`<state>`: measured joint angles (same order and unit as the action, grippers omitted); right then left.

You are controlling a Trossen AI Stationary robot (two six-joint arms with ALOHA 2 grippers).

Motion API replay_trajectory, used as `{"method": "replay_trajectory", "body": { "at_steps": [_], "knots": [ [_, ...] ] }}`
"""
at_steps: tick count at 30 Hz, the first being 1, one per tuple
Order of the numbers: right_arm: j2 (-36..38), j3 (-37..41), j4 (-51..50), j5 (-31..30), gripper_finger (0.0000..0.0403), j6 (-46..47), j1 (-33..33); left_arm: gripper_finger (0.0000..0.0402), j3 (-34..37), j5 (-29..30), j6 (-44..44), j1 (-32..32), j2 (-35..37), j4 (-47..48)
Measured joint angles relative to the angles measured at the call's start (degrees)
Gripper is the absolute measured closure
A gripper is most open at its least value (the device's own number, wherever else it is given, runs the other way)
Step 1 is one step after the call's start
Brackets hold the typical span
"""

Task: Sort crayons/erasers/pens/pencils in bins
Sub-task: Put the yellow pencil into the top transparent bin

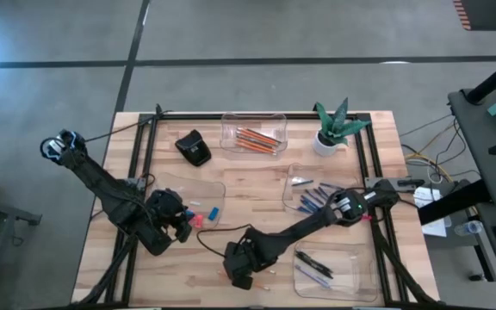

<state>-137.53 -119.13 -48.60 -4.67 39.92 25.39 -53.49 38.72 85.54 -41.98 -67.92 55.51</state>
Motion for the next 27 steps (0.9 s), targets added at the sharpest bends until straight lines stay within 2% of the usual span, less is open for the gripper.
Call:
{"method": "replay_trajectory", "body": {
  "at_steps": [5, 15, 23, 27],
  "knots": [
    [-0.07, -0.53, -0.61, -0.63, 0.0278, 0.52, 1.28, 0.0248, 0.00, 0.02, -0.86, 0.00, 0.00, -0.01],
    [-0.42, -6.08, -10.48, 3.85, 0.0277, 3.38, 1.87, 0.0248, 0.00, 0.04, -1.52, 0.00, 0.00, -0.02],
    [-0.35, -5.35, -11.32, 3.60, 0.0280, 6.58, 2.12, 0.0248, 0.00, 0.28, -2.52, 0.00, 0.00, -0.07],
    [-0.35, -5.31, -11.45, 2.09, 0.0298, 5.57, 2.19, 0.0248, 0.00, 0.28, -2.52, 0.00, 0.00, -0.07]
  ]
}}
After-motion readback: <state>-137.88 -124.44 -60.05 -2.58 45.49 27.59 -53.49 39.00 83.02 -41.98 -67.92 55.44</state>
